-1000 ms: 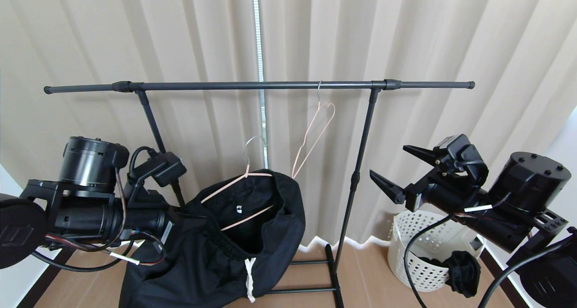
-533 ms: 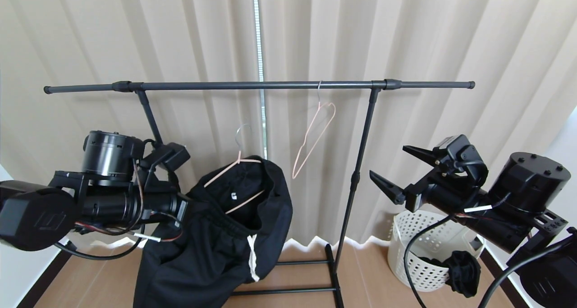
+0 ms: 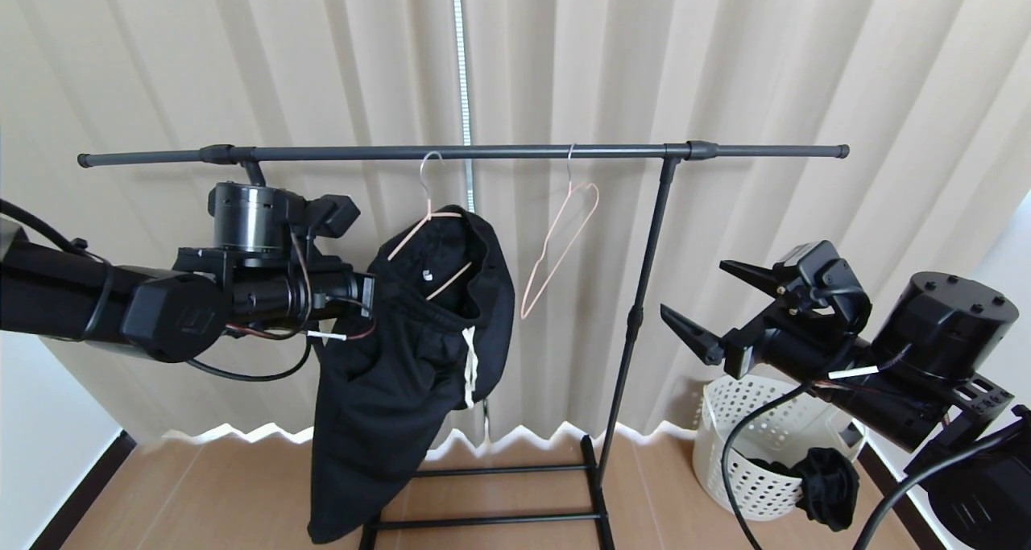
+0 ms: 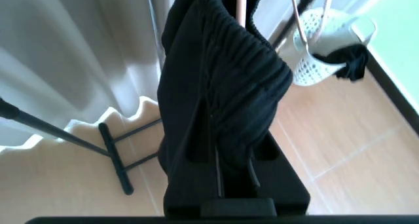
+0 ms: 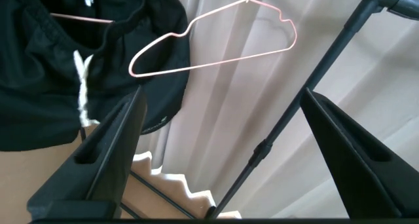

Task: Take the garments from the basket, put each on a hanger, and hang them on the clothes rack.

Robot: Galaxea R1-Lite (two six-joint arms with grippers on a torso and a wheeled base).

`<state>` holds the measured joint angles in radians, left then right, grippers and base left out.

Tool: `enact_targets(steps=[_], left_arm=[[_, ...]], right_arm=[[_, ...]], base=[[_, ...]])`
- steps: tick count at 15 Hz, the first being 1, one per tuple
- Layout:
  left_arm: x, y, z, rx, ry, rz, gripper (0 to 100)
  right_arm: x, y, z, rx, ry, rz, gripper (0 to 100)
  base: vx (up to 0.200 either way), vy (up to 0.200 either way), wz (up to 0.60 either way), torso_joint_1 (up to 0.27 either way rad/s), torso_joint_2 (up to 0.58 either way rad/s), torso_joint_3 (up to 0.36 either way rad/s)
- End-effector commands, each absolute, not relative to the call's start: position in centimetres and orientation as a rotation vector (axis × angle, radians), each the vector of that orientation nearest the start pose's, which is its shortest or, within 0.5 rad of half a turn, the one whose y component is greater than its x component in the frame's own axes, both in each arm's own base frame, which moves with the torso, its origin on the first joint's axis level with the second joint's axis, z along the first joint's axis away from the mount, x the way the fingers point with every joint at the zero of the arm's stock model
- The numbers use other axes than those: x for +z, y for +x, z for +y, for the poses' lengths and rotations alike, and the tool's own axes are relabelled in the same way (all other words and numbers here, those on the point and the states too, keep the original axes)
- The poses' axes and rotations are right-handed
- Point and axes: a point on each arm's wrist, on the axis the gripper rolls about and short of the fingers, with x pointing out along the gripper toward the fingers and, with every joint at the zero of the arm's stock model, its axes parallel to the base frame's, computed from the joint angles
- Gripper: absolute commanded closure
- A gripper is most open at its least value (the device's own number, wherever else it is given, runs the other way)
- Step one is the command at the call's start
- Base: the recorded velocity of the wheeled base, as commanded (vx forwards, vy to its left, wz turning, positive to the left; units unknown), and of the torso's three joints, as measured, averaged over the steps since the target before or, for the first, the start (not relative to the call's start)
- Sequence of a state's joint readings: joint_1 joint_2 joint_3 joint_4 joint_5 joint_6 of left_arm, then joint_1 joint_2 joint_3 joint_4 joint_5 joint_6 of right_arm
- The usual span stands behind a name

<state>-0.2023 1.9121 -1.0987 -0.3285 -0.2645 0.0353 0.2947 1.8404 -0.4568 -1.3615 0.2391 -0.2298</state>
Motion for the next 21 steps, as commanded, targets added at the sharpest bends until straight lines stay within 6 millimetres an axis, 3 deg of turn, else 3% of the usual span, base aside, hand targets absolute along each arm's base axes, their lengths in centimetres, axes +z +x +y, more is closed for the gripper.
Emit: enact_targets(steps=[1,4,8,15,21], left_arm=[[15.0,36.9,-8.3,-0.460,0.006,0.500,100],[15.6,37.2,-8.3,-0.457,-0.011,0.472,100],[15.5,37.1,-8.4,-0.455,-0.032,0.421,100],[15.1,37.0,-8.8,-0.464,-0.053,0.358,100],[14.3,39.3,-9.2,-0.459,-0.070,0.348,100]], right_arm=[[12.9,27.4,8.9,0.534,-0.225,-0.037,0],[12.8,27.4,8.9,0.536,-0.225,-0.035,0],[12.8,27.4,8.9,0.534,-0.225,-0.035,0],[12.6,27.5,8.9,0.536,-0.226,-0.026,0],[12.3,27.5,9.0,0.538,-0.226,-0.017,0]], base=[[0.000,0.000,0.00,0.000,0.00,0.000],[0.000,0.000,0.00,0.000,0.00,0.000],[0.200,0.000,0.00,-0.004,0.00,0.005],[0.000,0.000,0.00,0.000,0.00,0.000],[0.000,0.000,0.00,0.000,0.00,0.000]])
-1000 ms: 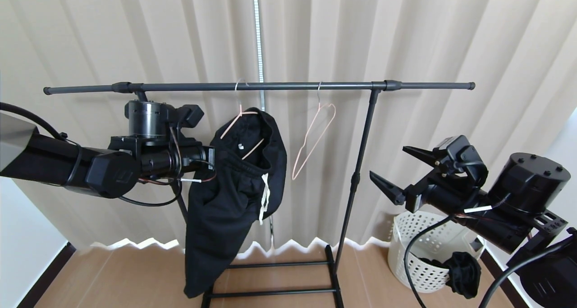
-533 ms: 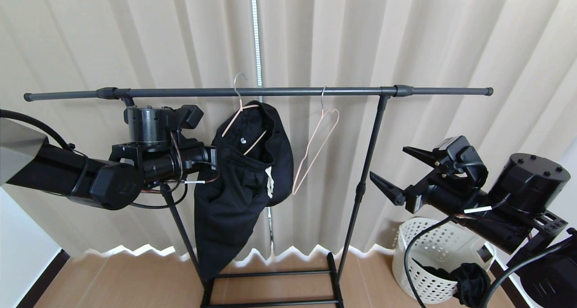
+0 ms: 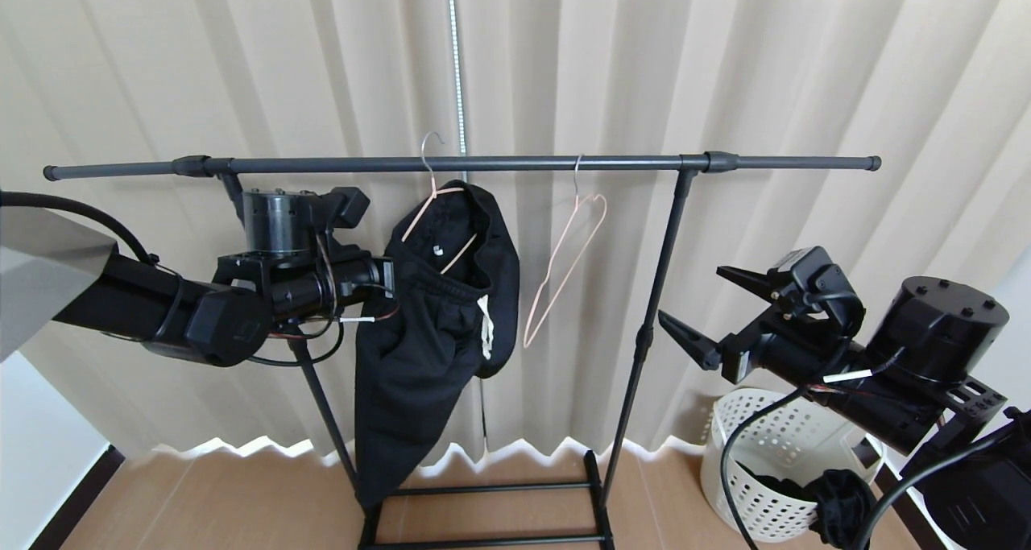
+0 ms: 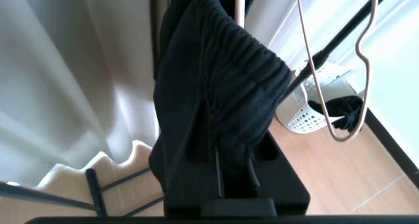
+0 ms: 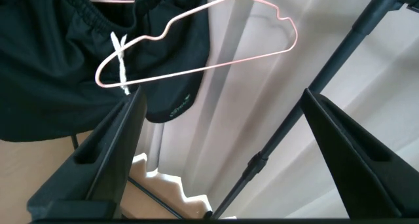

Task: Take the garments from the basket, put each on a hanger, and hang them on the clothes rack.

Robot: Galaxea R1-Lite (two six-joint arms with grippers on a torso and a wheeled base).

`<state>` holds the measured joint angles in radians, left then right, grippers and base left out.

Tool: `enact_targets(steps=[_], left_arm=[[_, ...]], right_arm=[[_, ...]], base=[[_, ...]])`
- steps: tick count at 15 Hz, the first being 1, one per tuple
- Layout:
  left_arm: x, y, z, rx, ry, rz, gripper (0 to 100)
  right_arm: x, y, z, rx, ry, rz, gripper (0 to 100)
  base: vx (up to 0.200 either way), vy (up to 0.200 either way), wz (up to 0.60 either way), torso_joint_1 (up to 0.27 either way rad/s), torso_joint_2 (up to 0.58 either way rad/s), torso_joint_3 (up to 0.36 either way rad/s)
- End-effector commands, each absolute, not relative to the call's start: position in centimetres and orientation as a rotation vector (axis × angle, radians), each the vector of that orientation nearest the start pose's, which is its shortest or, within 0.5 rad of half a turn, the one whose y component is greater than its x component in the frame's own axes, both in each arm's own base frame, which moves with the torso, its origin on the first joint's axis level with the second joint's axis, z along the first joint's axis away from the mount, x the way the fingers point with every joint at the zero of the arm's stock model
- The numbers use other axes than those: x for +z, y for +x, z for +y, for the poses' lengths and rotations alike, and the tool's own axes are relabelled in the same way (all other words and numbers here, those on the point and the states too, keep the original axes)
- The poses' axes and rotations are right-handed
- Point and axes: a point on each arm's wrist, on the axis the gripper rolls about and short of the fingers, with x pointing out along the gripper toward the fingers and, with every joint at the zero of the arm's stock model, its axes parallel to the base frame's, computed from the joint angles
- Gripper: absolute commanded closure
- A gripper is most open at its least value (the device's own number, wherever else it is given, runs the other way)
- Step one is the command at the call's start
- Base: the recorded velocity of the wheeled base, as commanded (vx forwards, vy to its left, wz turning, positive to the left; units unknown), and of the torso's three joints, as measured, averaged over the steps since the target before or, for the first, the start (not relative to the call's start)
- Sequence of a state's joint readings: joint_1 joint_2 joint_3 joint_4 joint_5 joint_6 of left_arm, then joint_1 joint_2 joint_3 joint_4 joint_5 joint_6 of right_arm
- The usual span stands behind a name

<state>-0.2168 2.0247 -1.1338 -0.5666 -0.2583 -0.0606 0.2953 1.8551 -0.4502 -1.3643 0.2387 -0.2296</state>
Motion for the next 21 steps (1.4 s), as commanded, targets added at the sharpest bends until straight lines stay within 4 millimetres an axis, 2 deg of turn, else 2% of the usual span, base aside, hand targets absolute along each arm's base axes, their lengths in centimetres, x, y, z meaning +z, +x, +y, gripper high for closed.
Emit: enact_targets(steps=[1,8,18,19,21], left_arm=[[14.4,39.7,-9.3,-0.457,-0.081,0.341,100],[13.3,41.4,-9.7,-0.456,-0.090,0.347,100],[12.3,41.4,-10.0,-0.465,-0.087,0.373,100],[12.3,41.4,-10.0,-0.465,-0.085,0.374,0],[11.9,41.1,-10.0,-0.465,-0.081,0.388,0]], right_arm=[[12.3,27.5,9.0,0.538,-0.226,-0.018,0],[12.2,27.6,9.0,0.538,-0.226,-0.014,0],[11.8,27.7,8.9,0.537,-0.228,-0.003,0],[11.8,27.7,8.9,0.537,-0.228,-0.003,0],[11.8,27.7,8.9,0.535,-0.228,-0.003,0]], base=[[0.000,0.000,0.00,0.000,0.00,0.000],[0.000,0.000,0.00,0.000,0.00,0.000],[0.000,0.000,0.00,0.000,0.00,0.000],[0.000,0.000,0.00,0.000,0.00,0.000],[0.000,0.000,0.00,0.000,0.00,0.000]])
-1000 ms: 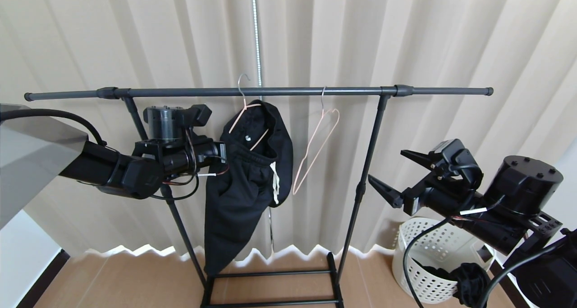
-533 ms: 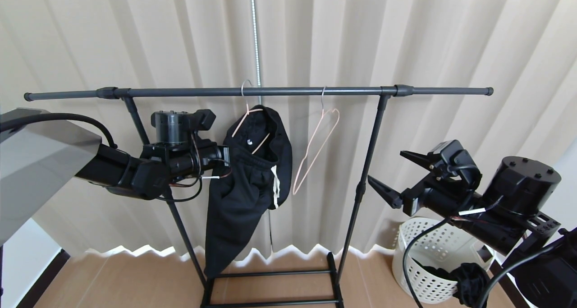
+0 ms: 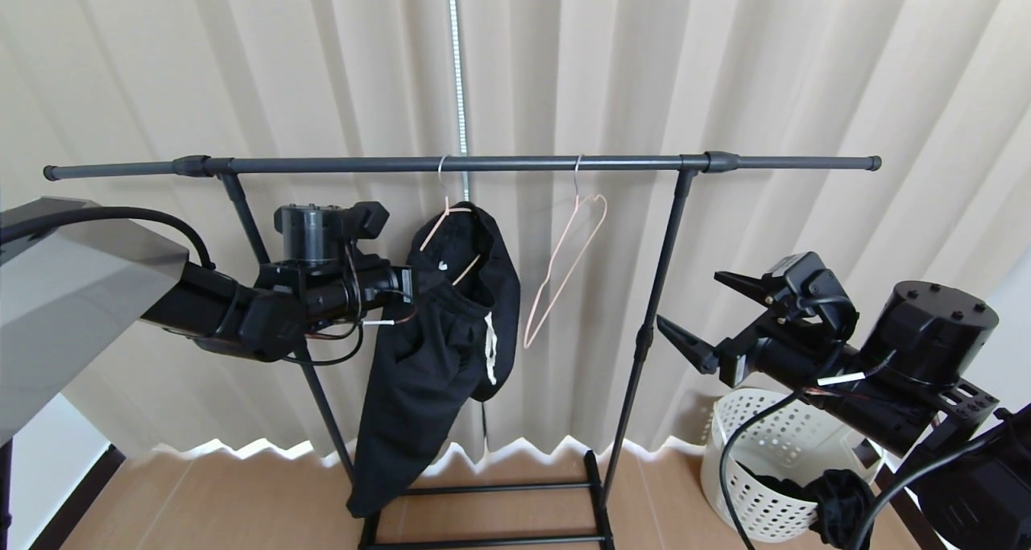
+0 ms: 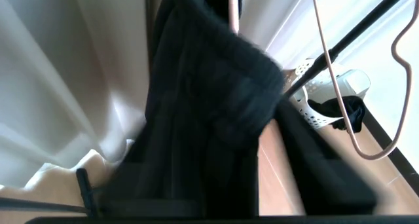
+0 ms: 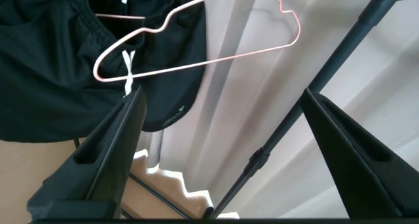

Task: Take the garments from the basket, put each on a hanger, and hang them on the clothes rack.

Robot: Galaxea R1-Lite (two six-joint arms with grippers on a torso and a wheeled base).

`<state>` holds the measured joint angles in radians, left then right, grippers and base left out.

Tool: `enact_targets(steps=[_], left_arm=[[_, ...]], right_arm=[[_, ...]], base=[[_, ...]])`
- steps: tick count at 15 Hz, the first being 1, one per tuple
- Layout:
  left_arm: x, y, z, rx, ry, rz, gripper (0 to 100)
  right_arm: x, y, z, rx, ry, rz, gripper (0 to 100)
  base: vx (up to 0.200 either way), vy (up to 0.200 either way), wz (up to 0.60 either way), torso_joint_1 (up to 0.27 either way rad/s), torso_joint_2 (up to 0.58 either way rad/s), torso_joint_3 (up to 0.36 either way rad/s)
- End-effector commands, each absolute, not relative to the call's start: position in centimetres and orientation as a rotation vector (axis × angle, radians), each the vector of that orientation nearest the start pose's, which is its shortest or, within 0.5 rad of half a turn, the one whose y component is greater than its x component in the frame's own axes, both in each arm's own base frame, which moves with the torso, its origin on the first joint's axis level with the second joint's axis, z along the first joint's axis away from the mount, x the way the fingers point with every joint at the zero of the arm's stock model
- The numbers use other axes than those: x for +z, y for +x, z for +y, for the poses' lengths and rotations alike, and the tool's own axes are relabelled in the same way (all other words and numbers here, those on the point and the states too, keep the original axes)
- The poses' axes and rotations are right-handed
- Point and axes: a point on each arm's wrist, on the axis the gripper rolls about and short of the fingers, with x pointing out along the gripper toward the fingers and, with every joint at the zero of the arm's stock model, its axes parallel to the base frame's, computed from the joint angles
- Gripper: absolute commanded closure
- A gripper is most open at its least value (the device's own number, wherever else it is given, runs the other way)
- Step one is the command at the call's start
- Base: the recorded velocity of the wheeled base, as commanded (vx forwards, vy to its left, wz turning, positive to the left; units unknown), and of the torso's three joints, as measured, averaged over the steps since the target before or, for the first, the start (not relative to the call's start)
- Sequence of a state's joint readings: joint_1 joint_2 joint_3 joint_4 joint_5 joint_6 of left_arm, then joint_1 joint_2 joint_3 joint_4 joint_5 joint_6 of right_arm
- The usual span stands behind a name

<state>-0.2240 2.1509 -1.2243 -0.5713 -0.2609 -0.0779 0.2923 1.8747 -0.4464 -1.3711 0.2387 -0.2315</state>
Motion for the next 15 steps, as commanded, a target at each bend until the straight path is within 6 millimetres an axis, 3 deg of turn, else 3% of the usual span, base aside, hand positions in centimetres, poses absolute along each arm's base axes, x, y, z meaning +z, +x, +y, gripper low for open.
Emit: enact_targets(steps=[1,7,8,11,13,15], left_arm=[[11.7,40.7,-9.9,-0.466,-0.079,0.394,0],[14.9,35.7,-9.6,-0.496,-0.056,0.335,0],[15.7,33.9,-9.2,-0.502,-0.055,0.332,0],[16.8,30.6,-7.4,-0.477,-0.059,0.322,0],[17.6,26.9,-6.5,-0.475,-0.057,0.303,0],[16.9,22.1,-5.5,-0.483,-0.023,0.304,0]], right_arm=[[11.8,27.7,8.9,0.535,-0.228,-0.004,0],[11.9,27.3,8.8,0.539,-0.227,-0.006,0],[12.4,26.8,8.6,0.541,-0.228,-0.019,0],[15.1,24.5,8.3,0.546,-0.227,-0.110,0],[16.4,21.5,7.7,0.535,-0.226,-0.146,0],[16.1,17.8,6.5,0.527,-0.226,-0.138,0]], base=[[0.000,0.000,0.00,0.000,0.00,0.000],[0.000,0.000,0.00,0.000,0.00,0.000],[0.000,0.000,0.00,0.000,0.00,0.000],[0.000,0.000,0.00,0.000,0.00,0.000],[0.000,0.000,0.00,0.000,0.00,0.000],[0.000,0.000,0.00,0.000,0.00,0.000]])
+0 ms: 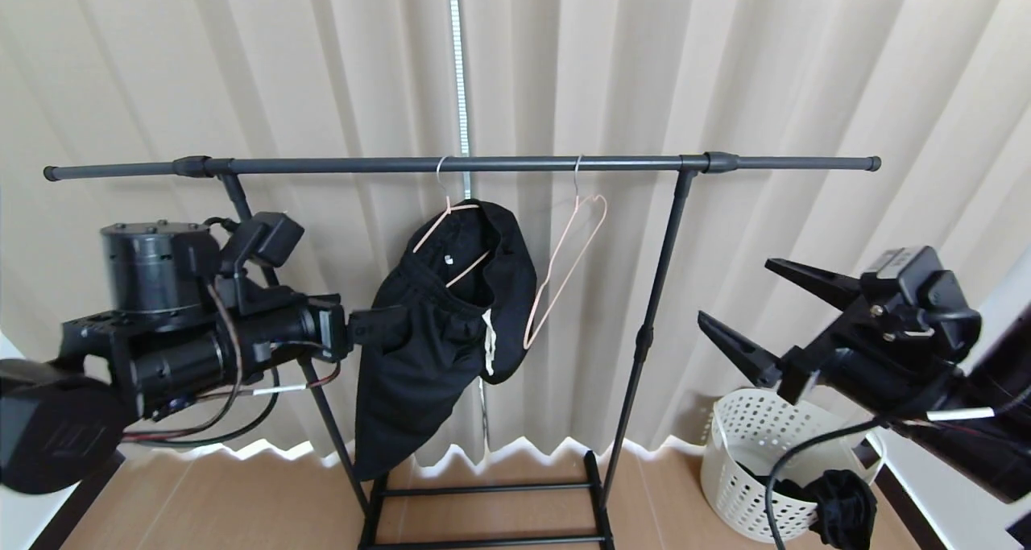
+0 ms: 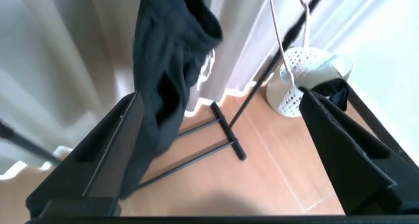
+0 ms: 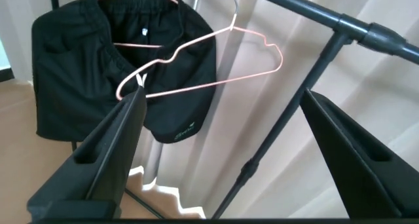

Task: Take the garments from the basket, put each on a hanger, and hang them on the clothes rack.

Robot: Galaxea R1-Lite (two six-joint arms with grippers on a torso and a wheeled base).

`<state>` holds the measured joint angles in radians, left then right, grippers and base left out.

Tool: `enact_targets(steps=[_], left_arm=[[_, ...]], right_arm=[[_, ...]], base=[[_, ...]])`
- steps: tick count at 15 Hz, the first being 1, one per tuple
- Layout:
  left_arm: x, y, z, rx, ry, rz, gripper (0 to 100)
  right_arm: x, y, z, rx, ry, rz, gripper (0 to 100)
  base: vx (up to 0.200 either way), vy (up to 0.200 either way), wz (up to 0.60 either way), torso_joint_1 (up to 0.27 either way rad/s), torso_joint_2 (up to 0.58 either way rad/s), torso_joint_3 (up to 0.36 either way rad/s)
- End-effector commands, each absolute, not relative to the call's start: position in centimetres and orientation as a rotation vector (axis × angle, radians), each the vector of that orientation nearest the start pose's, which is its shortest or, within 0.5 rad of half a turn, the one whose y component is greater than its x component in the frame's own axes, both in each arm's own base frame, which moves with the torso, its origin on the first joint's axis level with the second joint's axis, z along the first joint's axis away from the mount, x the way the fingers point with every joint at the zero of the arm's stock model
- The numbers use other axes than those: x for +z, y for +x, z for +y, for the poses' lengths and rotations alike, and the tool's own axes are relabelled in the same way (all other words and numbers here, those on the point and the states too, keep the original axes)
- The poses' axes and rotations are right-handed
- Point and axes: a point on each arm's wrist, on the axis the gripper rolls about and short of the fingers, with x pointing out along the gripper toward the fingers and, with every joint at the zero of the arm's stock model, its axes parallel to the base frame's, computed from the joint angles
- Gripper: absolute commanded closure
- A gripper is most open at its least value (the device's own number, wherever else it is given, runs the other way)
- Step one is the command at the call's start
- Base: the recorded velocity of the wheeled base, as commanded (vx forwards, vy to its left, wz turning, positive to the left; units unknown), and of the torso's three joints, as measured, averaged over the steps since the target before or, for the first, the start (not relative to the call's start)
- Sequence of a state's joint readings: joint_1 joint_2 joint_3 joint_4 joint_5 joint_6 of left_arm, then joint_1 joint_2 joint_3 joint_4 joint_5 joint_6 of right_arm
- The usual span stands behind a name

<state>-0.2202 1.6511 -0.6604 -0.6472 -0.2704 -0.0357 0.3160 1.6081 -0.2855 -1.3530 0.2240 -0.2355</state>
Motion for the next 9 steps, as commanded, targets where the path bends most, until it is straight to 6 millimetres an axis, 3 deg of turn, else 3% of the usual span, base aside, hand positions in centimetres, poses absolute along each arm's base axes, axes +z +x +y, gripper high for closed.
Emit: enact_targets(steps=[1,3,4,6,7,8,9], left_arm=[[15.9,18.8,-4.8,-0.495,0.061,0.282,0],[14.8,15.7,-4.1,-0.502,0.120,0.251,0],[13.5,13.1,-3.5,-0.501,0.120,0.251,0],[12.2,10.3,-2.9,-0.495,0.103,0.253,0],[12.0,9.4,-2.7,-0.493,0.092,0.239,0],[12.5,8.1,-2.4,-0.487,0.044,0.197,0],[12.4,8.0,-2.4,-0.486,0.040,0.198,0]], right_arm=[[15.5,15.6,5.8,0.533,-0.227,-0.126,0],[14.2,13.6,5.4,0.554,-0.228,-0.076,0],[14.1,13.2,5.2,0.533,-0.227,-0.065,0],[13.2,11.9,4.8,0.471,-0.220,0.072,0],[13.1,10.9,4.6,0.466,-0.219,0.090,0],[13.1,8.5,4.0,0.493,-0.226,0.097,0],[13.1,8.4,3.9,0.493,-0.226,0.097,0]], base=[[0.000,0.000,0.00,0.000,0.00,0.000],[0.000,0.000,0.00,0.000,0.00,0.000],[0.000,0.000,0.00,0.000,0.00,0.000],[0.000,0.000,0.00,0.000,0.00,0.000],[0.000,0.000,0.00,0.000,0.00,0.000],[0.000,0.000,0.00,0.000,0.00,0.000],[0.000,0.000,0.00,0.000,0.00,0.000]])
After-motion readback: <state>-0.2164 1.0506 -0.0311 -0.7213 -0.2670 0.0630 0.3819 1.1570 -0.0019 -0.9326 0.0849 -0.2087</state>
